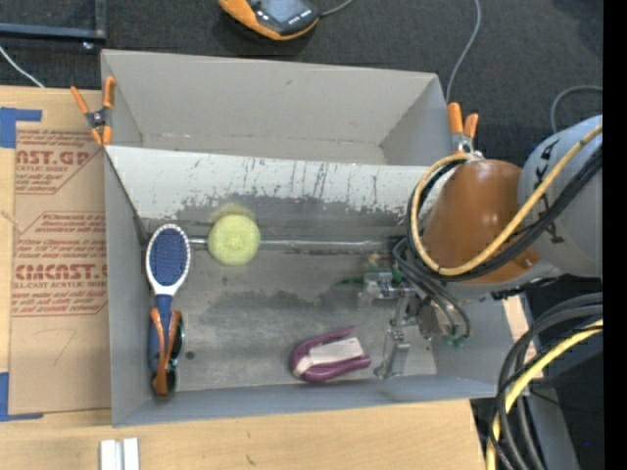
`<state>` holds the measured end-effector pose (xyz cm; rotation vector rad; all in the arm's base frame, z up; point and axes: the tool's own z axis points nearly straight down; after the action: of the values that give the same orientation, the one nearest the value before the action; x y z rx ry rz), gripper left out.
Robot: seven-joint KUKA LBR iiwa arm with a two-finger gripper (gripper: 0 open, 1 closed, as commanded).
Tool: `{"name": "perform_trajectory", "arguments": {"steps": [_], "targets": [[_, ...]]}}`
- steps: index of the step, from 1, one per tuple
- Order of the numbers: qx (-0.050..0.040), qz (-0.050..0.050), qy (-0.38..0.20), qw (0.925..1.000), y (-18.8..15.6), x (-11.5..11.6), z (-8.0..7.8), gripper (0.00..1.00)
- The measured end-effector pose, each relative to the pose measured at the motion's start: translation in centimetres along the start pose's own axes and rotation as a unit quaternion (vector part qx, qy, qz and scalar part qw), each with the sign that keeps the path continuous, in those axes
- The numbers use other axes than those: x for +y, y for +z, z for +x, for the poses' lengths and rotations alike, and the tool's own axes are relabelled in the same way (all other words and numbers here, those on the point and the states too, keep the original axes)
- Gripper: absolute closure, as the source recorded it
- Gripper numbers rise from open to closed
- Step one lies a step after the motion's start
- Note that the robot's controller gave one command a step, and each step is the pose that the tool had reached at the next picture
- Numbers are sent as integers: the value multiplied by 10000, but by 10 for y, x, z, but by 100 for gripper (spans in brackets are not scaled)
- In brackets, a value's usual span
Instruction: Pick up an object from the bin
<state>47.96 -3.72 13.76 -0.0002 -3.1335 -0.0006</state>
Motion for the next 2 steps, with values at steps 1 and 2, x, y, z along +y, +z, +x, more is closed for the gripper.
{"name": "perform_trajectory", "arguments": {"steps": [1, 2], "targets": [[-40, 3, -4, 10000, -4, 0, -2, 0], [-80, -5, -532, 9986, 66, 65, -6, 0]]}}
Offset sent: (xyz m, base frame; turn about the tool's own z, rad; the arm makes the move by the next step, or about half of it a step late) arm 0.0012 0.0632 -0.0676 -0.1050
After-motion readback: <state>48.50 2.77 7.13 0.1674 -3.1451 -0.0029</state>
